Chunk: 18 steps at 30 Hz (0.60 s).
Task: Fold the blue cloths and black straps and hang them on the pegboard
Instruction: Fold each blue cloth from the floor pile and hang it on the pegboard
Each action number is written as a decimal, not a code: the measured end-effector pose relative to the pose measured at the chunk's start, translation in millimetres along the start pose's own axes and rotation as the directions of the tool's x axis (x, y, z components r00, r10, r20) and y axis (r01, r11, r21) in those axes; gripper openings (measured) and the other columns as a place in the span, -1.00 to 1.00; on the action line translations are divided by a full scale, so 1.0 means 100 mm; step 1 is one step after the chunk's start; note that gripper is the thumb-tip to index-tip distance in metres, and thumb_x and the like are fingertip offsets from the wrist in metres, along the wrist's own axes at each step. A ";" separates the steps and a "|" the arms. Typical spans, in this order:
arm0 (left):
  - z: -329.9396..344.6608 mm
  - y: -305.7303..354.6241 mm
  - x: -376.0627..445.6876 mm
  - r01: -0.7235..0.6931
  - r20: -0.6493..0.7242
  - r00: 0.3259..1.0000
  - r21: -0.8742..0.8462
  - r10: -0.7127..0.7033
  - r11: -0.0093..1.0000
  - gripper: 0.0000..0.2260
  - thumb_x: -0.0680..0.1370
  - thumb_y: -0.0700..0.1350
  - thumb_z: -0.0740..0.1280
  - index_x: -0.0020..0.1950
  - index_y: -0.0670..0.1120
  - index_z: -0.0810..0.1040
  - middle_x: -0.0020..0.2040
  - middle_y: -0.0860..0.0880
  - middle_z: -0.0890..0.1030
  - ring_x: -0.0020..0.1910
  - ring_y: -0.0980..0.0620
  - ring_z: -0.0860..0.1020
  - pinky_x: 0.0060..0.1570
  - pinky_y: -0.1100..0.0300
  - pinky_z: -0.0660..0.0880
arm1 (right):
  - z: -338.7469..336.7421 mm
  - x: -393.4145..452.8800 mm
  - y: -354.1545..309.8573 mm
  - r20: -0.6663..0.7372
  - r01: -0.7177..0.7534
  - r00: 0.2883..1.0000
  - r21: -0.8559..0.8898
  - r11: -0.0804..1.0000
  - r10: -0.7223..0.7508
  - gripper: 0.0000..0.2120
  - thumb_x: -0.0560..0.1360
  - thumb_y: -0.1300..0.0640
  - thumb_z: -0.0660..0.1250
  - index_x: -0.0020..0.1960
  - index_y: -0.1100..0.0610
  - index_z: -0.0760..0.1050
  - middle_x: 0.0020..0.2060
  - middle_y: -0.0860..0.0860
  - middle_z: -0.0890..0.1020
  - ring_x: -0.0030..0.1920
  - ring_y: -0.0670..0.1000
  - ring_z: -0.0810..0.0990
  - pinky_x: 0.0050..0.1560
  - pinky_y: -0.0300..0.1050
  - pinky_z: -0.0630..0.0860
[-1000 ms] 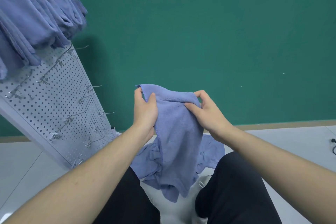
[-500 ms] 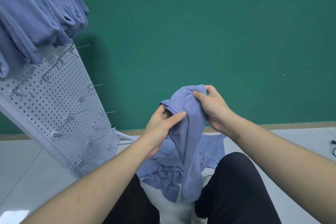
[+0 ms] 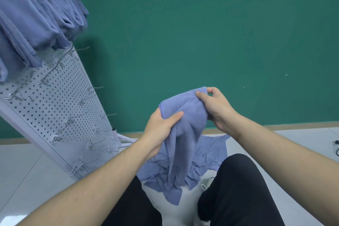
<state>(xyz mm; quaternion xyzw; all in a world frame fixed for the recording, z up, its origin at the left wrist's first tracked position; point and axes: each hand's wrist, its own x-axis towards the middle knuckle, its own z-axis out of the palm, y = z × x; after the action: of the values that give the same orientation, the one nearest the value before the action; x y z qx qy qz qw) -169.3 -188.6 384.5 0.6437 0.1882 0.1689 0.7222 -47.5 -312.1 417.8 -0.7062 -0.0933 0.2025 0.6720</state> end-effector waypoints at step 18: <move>-0.07 0.13 0.08 0.161 0.022 0.987 -0.147 -0.159 0.976 -0.70 0.58 -0.10 0.41 0.27 0.07 0.46 0.13 -0.02 0.70 0.11 0.02 0.68 0.10 0.08 0.60 | 0.10 -0.24 0.18 0.226 0.240 0.947 -0.026 0.970 -0.229 -0.69 0.58 0.30 0.32 0.16 -0.07 0.45 -0.04 0.12 0.68 -0.15 0.03 0.63 -0.07 -0.01 0.59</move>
<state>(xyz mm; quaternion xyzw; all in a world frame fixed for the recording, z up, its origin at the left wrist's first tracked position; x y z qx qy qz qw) -165.9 -177.3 396.6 0.5718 0.2226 0.1204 0.7804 -75.3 -314.0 403.9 -0.6806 -0.2562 0.1961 0.6578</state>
